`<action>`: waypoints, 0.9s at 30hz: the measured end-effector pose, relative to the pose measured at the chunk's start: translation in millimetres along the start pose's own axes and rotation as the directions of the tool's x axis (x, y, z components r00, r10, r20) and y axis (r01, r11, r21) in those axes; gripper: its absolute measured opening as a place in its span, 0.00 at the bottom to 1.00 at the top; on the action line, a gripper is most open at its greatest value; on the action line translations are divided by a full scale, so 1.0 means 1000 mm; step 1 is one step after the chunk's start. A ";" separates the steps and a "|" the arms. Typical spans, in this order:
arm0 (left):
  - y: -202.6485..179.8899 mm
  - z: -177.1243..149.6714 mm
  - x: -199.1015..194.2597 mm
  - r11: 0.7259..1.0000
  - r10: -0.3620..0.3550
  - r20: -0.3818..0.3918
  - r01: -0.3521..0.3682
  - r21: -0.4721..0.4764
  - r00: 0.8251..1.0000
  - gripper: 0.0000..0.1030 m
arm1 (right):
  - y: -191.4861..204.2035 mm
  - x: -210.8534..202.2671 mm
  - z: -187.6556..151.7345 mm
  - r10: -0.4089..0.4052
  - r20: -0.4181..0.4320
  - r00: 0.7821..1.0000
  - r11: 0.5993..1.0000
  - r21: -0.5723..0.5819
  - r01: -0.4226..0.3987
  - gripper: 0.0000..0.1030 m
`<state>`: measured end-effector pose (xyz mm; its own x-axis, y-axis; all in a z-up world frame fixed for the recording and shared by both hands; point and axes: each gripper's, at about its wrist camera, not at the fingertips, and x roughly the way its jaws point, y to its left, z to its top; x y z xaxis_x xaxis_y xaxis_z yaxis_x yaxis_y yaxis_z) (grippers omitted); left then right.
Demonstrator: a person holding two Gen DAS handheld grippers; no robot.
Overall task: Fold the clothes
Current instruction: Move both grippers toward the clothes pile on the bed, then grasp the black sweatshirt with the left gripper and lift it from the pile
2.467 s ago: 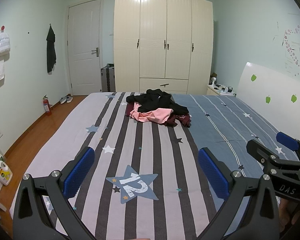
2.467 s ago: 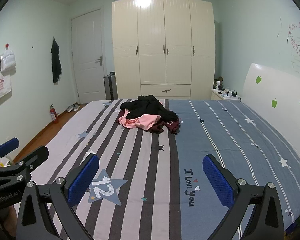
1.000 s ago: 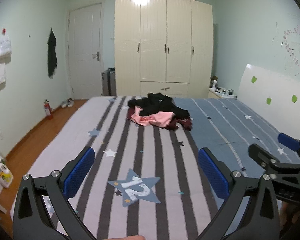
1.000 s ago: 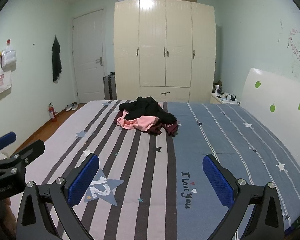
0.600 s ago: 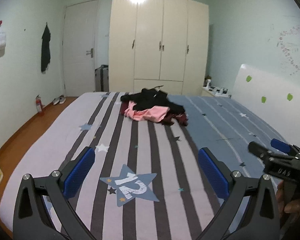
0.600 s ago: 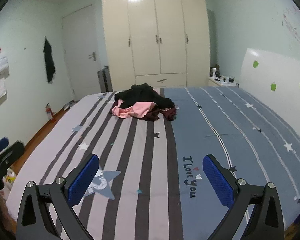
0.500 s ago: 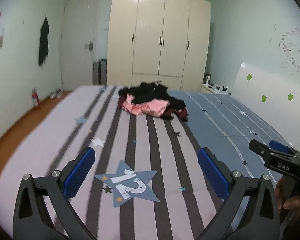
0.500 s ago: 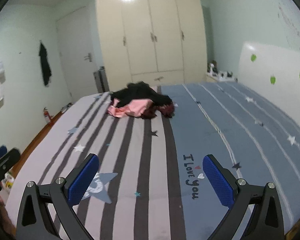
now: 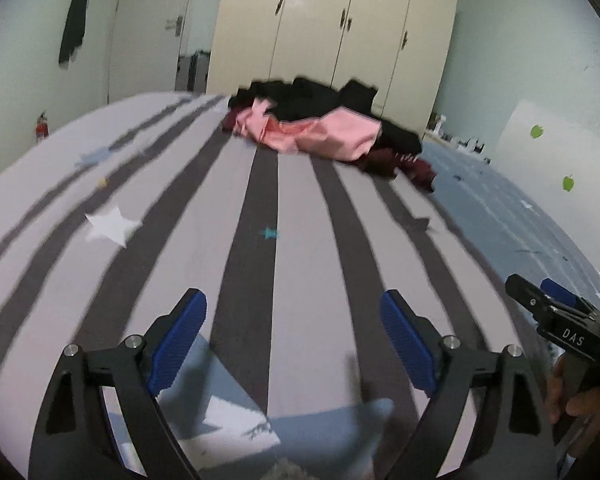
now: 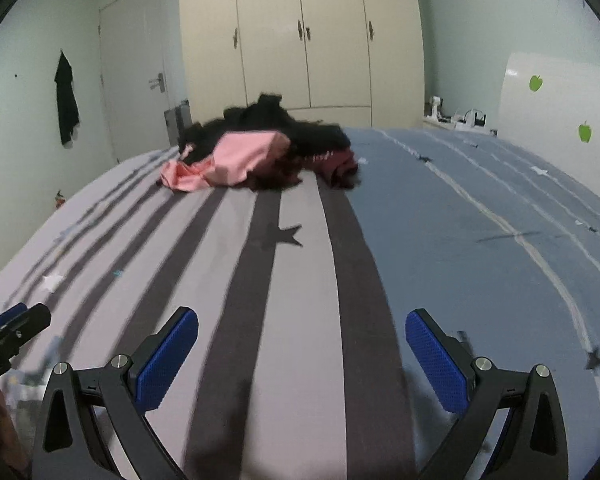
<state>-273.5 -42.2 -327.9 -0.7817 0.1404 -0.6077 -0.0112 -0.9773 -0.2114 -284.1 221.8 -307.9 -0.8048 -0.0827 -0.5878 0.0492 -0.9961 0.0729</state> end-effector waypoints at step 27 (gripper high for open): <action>-0.108 0.330 0.332 0.964 0.127 -0.065 -0.108 0.244 0.990 0.85 | -0.055 0.201 0.249 0.005 -0.072 0.997 0.997 0.081 0.001 1.00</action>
<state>-738.1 58.1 -254.1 -0.7346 0.0250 -0.6780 -0.0786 -0.9957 0.0485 -595.6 267.6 -229.4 -0.7596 -0.0895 -0.6442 0.0004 -0.9906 0.1371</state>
